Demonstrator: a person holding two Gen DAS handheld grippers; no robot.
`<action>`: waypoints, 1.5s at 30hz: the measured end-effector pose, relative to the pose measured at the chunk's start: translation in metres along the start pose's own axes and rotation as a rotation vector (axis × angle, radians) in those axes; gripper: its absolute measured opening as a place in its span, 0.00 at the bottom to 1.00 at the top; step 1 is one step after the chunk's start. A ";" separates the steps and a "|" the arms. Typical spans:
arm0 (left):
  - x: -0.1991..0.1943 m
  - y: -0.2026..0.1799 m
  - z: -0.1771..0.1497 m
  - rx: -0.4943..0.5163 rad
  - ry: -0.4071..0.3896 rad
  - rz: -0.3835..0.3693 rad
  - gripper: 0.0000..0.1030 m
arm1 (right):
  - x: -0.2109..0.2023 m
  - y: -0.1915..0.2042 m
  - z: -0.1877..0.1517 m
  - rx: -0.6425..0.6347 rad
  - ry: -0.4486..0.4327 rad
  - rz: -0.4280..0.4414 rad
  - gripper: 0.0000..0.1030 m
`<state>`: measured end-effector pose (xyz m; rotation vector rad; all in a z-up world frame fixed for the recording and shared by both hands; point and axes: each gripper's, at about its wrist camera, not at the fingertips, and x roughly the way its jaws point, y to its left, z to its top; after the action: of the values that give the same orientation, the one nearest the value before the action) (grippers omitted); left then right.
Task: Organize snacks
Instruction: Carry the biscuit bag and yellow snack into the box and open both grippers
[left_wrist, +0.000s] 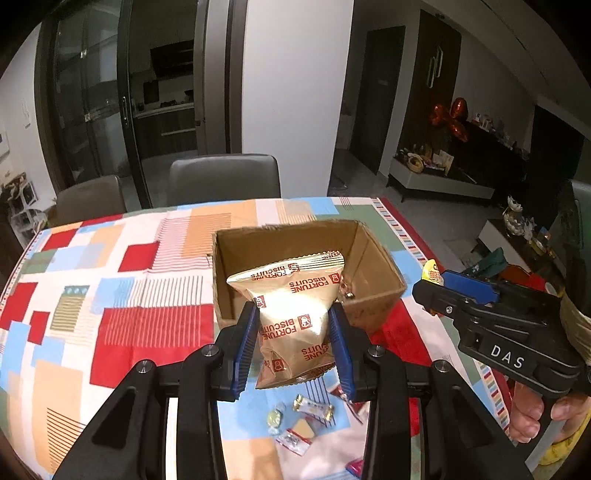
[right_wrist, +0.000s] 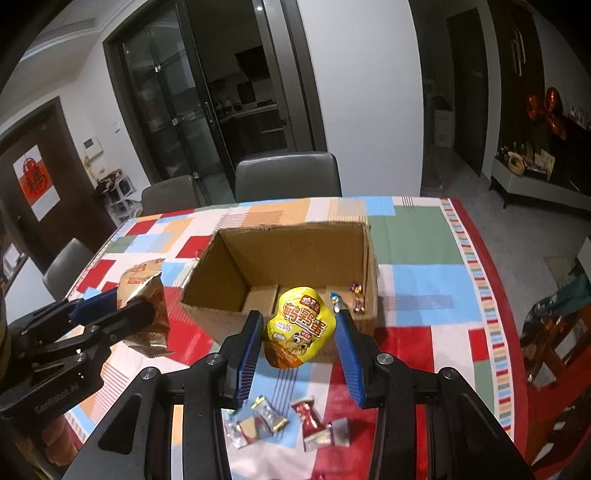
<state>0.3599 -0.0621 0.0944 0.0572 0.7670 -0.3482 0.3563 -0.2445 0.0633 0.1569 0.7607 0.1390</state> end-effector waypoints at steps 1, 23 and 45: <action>0.001 0.001 0.002 0.000 -0.002 0.003 0.37 | 0.002 0.001 0.003 -0.005 -0.002 0.002 0.40; 0.072 0.020 0.047 0.034 0.051 -0.012 0.39 | 0.064 -0.006 0.043 -0.003 0.038 -0.007 0.40; 0.035 0.013 0.008 0.041 0.030 0.026 0.53 | 0.043 0.007 0.007 -0.096 0.045 0.020 0.41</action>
<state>0.3925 -0.0611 0.0749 0.1108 0.7881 -0.3386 0.3916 -0.2302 0.0406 0.0701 0.7961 0.1984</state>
